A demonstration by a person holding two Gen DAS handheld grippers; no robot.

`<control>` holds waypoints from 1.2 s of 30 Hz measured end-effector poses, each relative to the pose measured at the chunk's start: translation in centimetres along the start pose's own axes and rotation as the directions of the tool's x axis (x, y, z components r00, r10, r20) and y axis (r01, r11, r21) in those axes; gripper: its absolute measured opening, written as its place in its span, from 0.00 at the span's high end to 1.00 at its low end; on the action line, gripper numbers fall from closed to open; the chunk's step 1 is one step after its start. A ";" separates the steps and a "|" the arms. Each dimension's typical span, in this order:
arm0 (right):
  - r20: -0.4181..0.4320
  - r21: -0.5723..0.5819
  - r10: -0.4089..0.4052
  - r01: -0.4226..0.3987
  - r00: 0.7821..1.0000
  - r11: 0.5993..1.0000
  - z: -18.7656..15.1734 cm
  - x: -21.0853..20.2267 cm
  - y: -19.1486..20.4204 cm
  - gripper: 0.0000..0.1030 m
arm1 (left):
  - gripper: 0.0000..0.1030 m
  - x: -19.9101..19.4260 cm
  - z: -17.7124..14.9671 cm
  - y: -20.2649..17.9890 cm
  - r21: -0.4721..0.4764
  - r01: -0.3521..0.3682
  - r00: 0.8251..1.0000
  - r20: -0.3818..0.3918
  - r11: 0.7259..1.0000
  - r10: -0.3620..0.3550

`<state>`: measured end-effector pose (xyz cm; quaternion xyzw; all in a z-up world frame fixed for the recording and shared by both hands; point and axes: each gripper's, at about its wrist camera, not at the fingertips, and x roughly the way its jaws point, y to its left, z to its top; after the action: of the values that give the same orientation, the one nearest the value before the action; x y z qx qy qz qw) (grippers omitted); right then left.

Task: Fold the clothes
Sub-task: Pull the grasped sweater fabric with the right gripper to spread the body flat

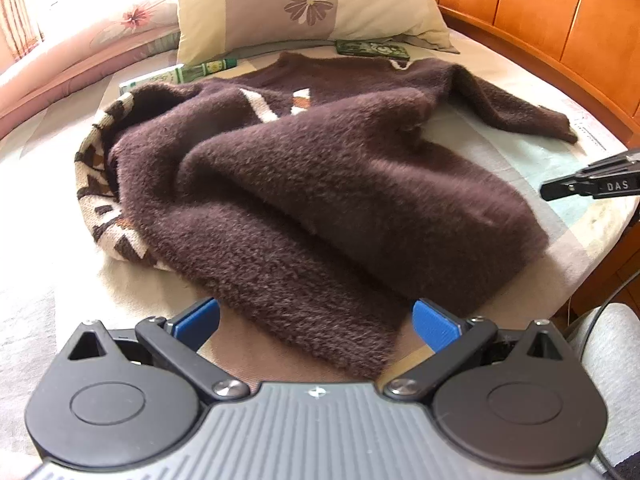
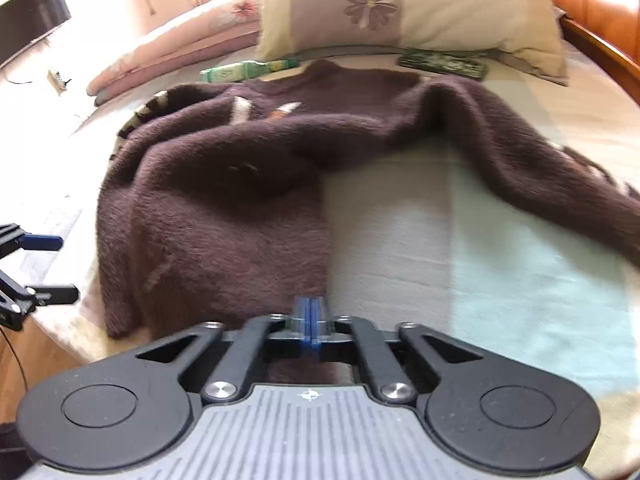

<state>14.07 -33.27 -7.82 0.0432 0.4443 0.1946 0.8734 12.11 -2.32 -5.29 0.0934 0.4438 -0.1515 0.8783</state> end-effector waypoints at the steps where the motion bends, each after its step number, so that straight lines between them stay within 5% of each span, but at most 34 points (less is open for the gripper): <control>1: -0.002 0.009 -0.007 0.007 1.000 1.000 -0.3 -0.4 -0.5 0.99 | 0.01 0.0 0.0 -0.1 0.003 0.001 1.000 0.001 1.000 -0.001; 10: 0.045 0.201 0.084 -0.091 0.995 0.975 0.1 3.7 -3.3 0.80 | 0.01 0.3 0.0 -0.4 0.002 0.014 1.000 -0.004 1.000 -0.014; 14: 0.046 0.263 0.104 -0.113 0.993 0.958 0.0 6.8 -3.6 0.78 | 0.01 0.3 0.0 0.2 -0.011 0.004 1.000 -0.009 1.000 -0.004; 20: 0.048 0.145 0.120 -0.125 0.992 0.982 0.0 8.2 2.3 0.66 | 0.01 0.9 0.3 1.0 -0.018 -0.023 1.000 -0.014 1.000 0.023; 26: 0.068 0.081 0.008 -0.013 0.998 0.997 -1.0 8.3 5.7 0.64 | 0.01 1.4 0.2 0.7 -0.007 0.003 1.000 -0.017 1.000 -0.003; 32: 0.102 0.200 0.030 -0.050 0.994 0.979 0.0 7.4 3.2 0.46 | 0.01 1.2 0.0 1.3 -0.029 -0.013 1.000 -0.011 0.999 0.013; 36: 0.160 0.314 0.122 -0.168 0.979 0.935 0.1 6.3 0.3 0.43 | 0.01 1.1 -0.1 2.0 -0.050 -0.026 1.000 -0.006 0.998 0.026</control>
<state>17.39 -30.59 -12.45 0.2329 0.4043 0.1793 0.8661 13.35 -0.65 -6.20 0.0775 0.4487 -0.1286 0.8810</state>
